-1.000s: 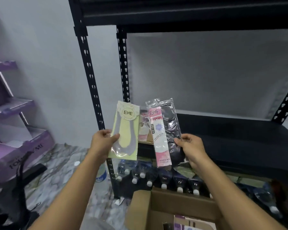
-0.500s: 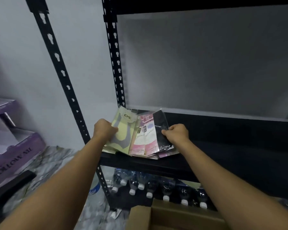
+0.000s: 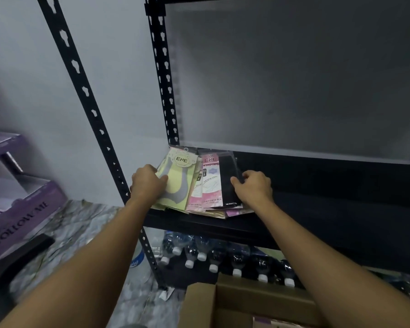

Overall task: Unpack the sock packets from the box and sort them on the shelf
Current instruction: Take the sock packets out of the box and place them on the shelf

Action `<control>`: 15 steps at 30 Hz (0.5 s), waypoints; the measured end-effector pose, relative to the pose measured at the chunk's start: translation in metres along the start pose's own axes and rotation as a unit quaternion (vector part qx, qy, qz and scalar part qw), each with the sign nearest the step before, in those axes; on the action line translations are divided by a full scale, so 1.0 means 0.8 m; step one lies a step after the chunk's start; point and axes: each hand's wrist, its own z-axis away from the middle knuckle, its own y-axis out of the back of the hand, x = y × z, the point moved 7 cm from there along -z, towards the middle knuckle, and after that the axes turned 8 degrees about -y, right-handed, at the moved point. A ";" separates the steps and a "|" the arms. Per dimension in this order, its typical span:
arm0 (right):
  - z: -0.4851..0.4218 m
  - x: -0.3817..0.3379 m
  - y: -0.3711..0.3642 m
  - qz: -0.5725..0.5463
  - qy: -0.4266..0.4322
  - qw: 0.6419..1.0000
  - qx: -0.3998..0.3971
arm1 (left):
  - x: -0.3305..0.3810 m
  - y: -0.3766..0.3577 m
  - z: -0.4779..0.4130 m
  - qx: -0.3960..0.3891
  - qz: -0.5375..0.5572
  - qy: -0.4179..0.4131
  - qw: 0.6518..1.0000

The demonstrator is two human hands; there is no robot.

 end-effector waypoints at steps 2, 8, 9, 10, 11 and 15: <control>0.013 0.003 0.016 -0.038 0.037 0.998 0.021 | 0.013 0.008 0.014 0.041 0.032 -0.040 0.998; 0.087 0.042 0.065 -0.153 0.152 0.976 0.028 | 0.060 0.008 0.123 0.063 0.165 -0.181 0.967; 0.102 0.052 0.073 -0.162 0.172 0.971 0.024 | 0.066 0.003 0.144 0.046 0.184 -0.194 0.963; 0.117 0.062 0.079 -0.165 0.189 0.968 0.018 | 0.071 -0.005 0.165 0.022 0.206 -0.201 0.957; 0.130 0.074 0.085 -0.161 0.201 0.966 0.011 | 0.075 -0.014 0.186 -0.007 0.234 -0.204 0.951; 0.175 0.136 0.098 -0.142 0.214 0.966 -0.017 | 0.086 -0.061 0.259 -0.088 0.266 -0.231 0.932</control>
